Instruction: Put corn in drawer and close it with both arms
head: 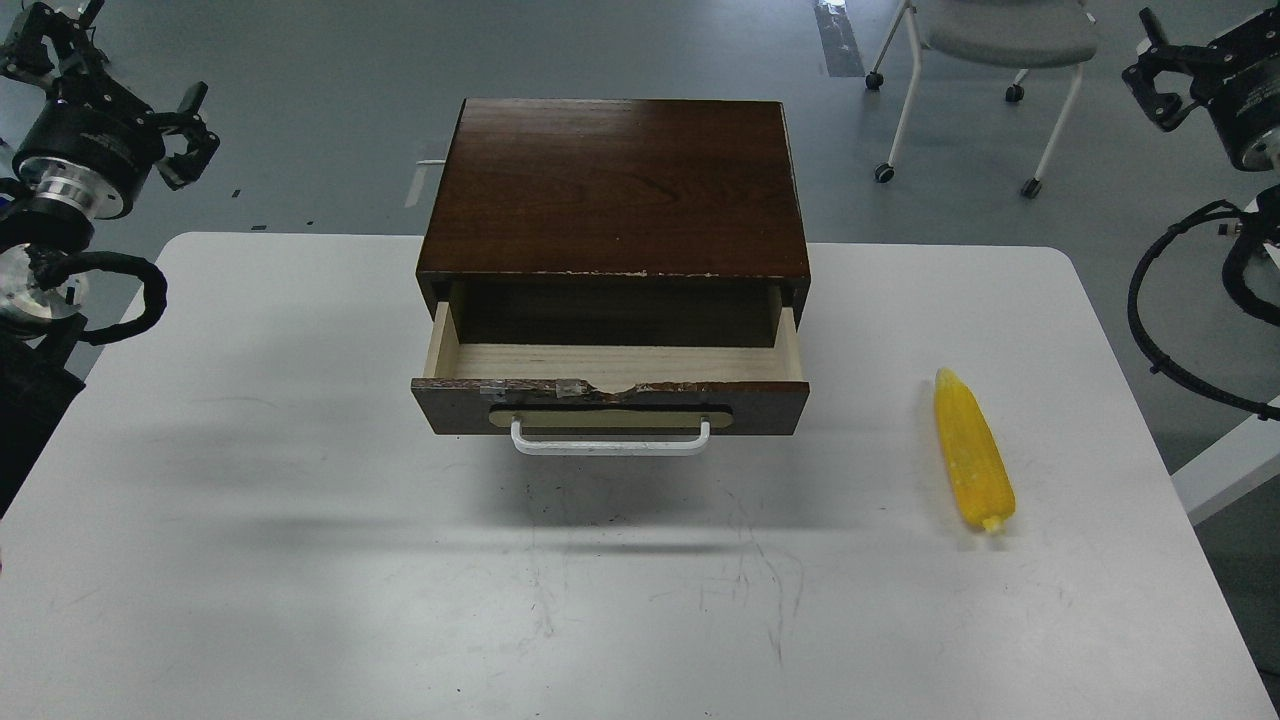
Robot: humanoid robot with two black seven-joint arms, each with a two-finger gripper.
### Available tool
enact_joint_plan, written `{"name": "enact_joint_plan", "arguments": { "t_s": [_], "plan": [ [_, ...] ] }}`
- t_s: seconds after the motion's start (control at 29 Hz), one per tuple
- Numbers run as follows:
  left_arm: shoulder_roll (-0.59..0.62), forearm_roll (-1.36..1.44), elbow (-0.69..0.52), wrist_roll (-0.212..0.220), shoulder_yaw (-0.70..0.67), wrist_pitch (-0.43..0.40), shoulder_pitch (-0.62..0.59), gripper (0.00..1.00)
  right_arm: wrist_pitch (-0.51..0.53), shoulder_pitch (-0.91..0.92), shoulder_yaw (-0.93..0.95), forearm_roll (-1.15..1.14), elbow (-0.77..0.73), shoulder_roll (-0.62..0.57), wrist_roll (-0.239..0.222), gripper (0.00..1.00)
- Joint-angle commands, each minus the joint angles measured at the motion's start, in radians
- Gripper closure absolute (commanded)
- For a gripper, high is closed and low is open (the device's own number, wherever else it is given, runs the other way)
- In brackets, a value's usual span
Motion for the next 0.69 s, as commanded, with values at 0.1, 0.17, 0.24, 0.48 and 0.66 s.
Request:
{"name": "enact_joint_plan", "arguments": {
  "t_s": [0.1, 0.17, 0.24, 0.48, 0.66],
  "plan": [
    [0.023, -0.021, -0.030, -0.068, -0.115, 0.000, 0.059, 0.02, -0.006, 0.123, -0.113, -0.505, 0.159, -0.136, -0.015, 0.00],
    [0.023, -0.030, -0.109, -0.068, -0.170, 0.000, 0.085, 0.02, -0.006, 0.193, -0.229, -0.684, 0.208, -0.156, -0.015, 0.00],
    [0.026, -0.035, -0.174, -0.067, -0.198, 0.000, 0.101, 0.02, -0.006, 0.238, -0.292, -0.765, 0.217, -0.156, -0.015, 0.00],
    [0.063, -0.025, -0.346, -0.061, -0.222, 0.000, 0.148, 0.02, 0.000, 0.370, -0.600, -0.950, 0.335, -0.153, -0.065, 0.00],
    [0.112, -0.024, -0.335, -0.059, -0.213, 0.000, 0.153, 0.02, 0.002, 0.380, -0.749, -1.133, 0.518, -0.165, -0.223, 0.00]
  ]
}}
